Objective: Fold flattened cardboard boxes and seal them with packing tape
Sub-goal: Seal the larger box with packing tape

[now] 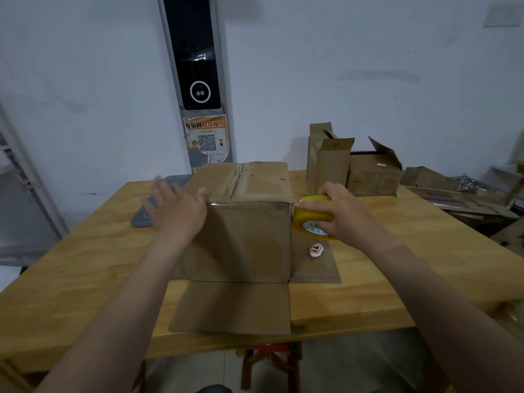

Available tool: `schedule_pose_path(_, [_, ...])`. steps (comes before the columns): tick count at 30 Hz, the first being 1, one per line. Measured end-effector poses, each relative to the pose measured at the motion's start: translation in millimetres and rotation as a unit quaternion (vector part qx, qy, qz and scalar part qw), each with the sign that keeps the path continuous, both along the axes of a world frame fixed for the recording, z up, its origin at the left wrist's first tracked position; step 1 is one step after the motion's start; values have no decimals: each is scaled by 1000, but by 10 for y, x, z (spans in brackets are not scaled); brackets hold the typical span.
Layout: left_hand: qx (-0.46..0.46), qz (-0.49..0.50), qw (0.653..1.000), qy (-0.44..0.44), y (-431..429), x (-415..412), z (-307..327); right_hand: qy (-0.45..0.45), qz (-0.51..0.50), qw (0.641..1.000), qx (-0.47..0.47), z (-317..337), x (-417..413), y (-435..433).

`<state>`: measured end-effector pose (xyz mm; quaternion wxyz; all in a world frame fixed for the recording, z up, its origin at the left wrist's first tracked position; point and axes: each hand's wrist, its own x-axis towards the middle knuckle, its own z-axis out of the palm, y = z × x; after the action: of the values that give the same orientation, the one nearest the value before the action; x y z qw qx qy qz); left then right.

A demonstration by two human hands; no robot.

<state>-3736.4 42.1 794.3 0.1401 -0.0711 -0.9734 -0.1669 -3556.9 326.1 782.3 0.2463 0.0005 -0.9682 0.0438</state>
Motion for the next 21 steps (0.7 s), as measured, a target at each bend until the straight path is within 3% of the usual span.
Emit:
schedule_pose_path(5, [-152,-124,975,105,469,371,28,-1,7,1000,7,-9,-4,3])
schedule_pose_path(11, [-146,-190,967,83,1020,516,86,-18,-1,1000,19,3,9,33])
schedule_pose_path(21, [-142,-202,959,142,1040,455,-23,0,-14,999,30,-52,13,-13])
